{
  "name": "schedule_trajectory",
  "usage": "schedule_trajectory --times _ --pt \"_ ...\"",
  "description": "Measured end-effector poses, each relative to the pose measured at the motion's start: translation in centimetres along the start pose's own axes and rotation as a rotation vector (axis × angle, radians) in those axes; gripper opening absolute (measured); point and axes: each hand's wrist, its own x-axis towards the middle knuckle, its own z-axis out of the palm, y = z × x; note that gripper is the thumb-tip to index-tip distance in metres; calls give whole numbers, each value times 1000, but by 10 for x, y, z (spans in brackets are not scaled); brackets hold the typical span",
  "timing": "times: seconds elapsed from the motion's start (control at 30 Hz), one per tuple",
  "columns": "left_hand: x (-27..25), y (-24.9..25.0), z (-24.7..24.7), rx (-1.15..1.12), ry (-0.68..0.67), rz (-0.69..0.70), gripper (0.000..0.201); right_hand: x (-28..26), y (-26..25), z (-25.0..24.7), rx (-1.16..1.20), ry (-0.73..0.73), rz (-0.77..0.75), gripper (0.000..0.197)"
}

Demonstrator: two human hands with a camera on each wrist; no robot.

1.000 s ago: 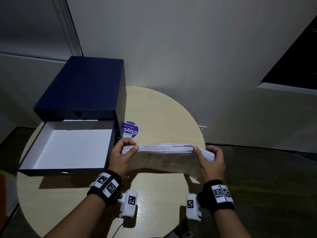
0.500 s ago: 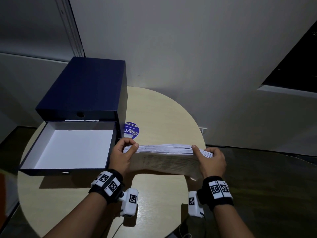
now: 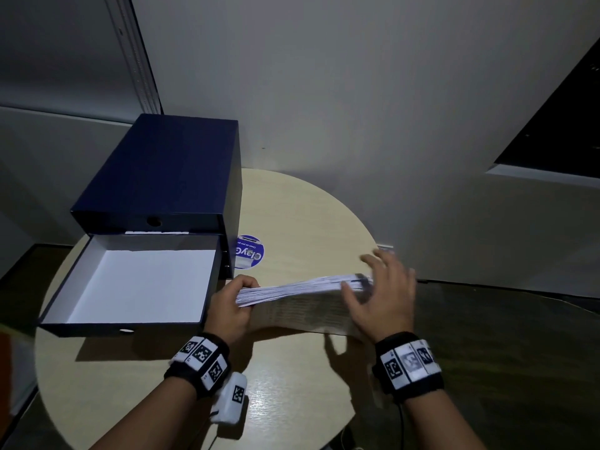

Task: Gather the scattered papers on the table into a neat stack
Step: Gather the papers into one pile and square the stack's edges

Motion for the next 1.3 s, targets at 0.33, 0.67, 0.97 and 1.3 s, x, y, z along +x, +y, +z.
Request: schedule_trajectory --times 0.33,0.67,0.97,1.3 --pt "4 26 -9 4 27 84 43 22 -62 14 -175 -445 -390 24" --pt "28 63 -19 -542 108 -98 36 33 -2 -48 935 -119 74 18" --pt "0 73 -7 -330 -37 -25 50 -23 -21 9 985 -171 336 47" --pt "-7 68 -9 -366 38 -79 33 -29 -33 7 950 -86 263 43"
